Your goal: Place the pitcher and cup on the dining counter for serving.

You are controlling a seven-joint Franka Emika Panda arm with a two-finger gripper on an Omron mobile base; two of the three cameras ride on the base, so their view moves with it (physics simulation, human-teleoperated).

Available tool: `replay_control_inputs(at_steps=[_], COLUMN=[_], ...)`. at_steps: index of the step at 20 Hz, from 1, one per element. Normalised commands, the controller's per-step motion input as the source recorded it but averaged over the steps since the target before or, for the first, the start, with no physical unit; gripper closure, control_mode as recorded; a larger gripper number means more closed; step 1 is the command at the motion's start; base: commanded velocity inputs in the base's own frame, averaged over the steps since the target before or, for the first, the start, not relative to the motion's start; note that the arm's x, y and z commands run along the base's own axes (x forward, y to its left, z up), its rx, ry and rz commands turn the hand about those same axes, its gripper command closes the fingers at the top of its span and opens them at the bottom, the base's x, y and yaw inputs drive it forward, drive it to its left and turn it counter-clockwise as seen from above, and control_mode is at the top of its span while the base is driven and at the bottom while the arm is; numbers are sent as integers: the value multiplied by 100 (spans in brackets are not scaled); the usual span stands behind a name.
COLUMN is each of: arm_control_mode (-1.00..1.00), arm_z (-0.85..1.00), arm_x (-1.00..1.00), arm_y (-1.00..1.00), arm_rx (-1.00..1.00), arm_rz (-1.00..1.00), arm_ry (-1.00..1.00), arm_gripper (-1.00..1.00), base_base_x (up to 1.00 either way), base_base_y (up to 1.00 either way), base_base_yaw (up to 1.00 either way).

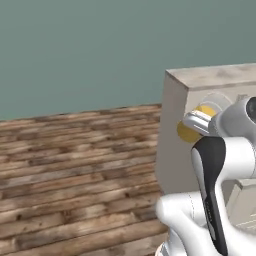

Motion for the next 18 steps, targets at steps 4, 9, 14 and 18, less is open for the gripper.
replay_control_inputs(at_steps=[4,9,14,18], arm_control_mode=[100,100,100,100], arm_z=[0,0,0,0], arm_x=[0,0,0,0], arm_y=[0,0,0,0], arm_rx=[0,0,0,0], arm_rz=[0,0,0,0], arm_ry=[0,0,0,0], arm_gripper=[100,100,100,100], base_base_x=[100,100,98,90], base_base_y=[100,100,92,80], base_base_yaw=[-45,-47,-62,-72])
